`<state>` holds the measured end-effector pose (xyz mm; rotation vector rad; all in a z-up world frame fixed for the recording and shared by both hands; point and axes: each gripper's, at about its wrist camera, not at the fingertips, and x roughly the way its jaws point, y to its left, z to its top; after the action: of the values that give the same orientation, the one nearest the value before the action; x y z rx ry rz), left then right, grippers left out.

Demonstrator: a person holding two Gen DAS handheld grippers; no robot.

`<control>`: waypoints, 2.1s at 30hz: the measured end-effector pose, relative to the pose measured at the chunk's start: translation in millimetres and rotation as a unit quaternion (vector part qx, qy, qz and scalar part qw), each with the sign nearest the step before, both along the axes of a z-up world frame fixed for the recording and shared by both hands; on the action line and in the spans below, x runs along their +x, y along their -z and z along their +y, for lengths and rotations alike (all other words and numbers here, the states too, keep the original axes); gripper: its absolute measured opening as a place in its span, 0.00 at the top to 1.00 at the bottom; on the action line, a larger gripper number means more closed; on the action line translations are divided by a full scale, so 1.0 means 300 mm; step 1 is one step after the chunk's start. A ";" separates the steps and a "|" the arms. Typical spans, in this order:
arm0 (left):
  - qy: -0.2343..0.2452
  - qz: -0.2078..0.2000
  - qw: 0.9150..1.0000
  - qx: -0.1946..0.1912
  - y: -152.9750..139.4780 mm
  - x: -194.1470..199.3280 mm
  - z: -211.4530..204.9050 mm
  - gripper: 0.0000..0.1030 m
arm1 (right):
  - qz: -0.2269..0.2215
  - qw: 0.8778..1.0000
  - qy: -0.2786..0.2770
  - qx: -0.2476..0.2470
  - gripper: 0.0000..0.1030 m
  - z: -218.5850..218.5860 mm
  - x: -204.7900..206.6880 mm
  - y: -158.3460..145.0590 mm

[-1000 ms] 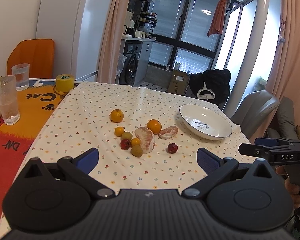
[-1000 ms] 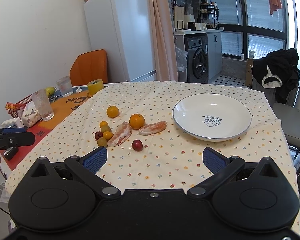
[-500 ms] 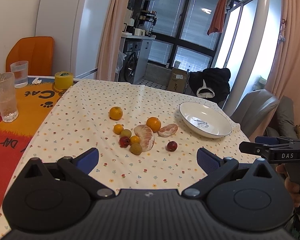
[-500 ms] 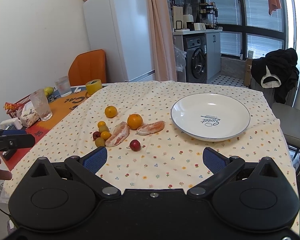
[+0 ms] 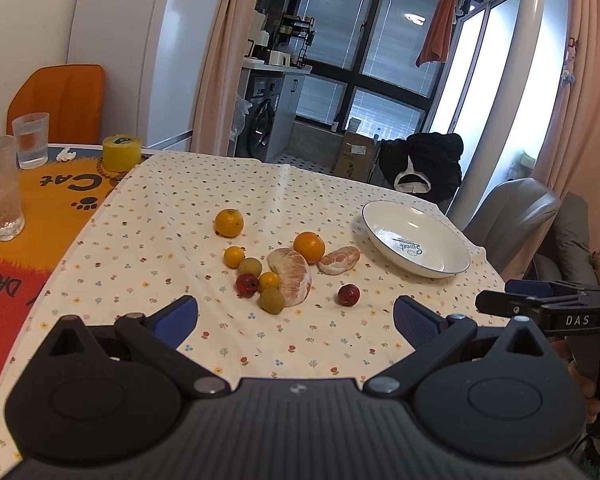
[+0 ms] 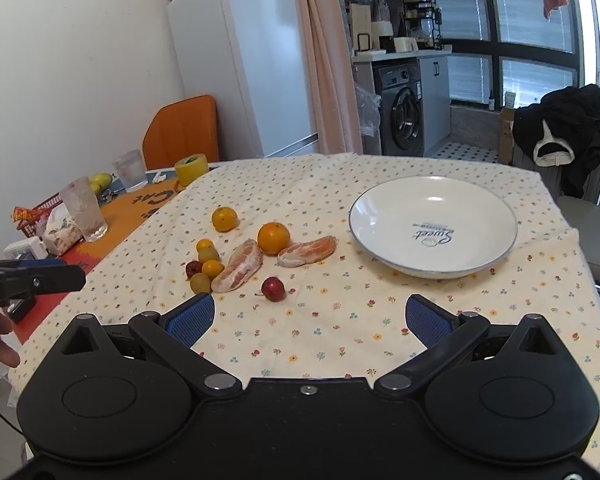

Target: Organize fruits

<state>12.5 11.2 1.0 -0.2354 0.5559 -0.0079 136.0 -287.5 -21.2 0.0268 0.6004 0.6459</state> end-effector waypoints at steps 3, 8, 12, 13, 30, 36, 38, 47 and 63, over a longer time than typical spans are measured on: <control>0.001 0.002 1.000 0.004 0.013 0.017 -0.001 0.00 | 0.005 1.000 -0.005 0.005 0.00 0.004 0.009 0.010; 0.003 -0.002 1.000 0.001 0.031 0.034 0.004 0.00 | 0.006 1.000 -0.012 0.006 0.00 0.013 0.021 0.021; -0.009 -0.004 1.000 0.001 0.046 0.051 0.007 0.00 | 0.002 1.000 -0.013 0.003 0.00 0.030 0.032 0.031; -0.013 -0.004 1.000 0.000 0.049 0.056 0.011 0.00 | 0.006 1.000 -0.015 0.004 0.00 0.032 0.037 0.035; -0.009 0.026 1.000 -0.011 0.135 0.172 0.026 0.00 | 0.034 0.999 -0.038 -0.010 0.00 0.100 0.126 0.120; -0.003 0.043 0.999 -0.006 0.169 0.221 0.027 0.00 | 0.047 0.998 -0.041 -0.023 0.00 0.129 0.161 0.157; -0.002 0.045 0.999 -0.002 0.178 0.233 0.025 0.00 | 0.050 0.997 -0.045 -0.023 0.00 0.138 0.169 0.164; 0.016 0.052 0.999 0.000 0.213 0.296 0.015 0.14 | 0.045 0.996 -0.070 -0.020 0.01 0.178 0.201 0.185; 0.006 0.077 0.997 -0.010 0.280 0.396 0.021 0.62 | 0.063 0.992 -0.114 0.000 0.42 0.251 0.289 0.203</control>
<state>131.2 17.7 -83.1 -0.2526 0.7111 -0.0076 222.7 -212.1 -82.2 -0.0004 0.7318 0.8703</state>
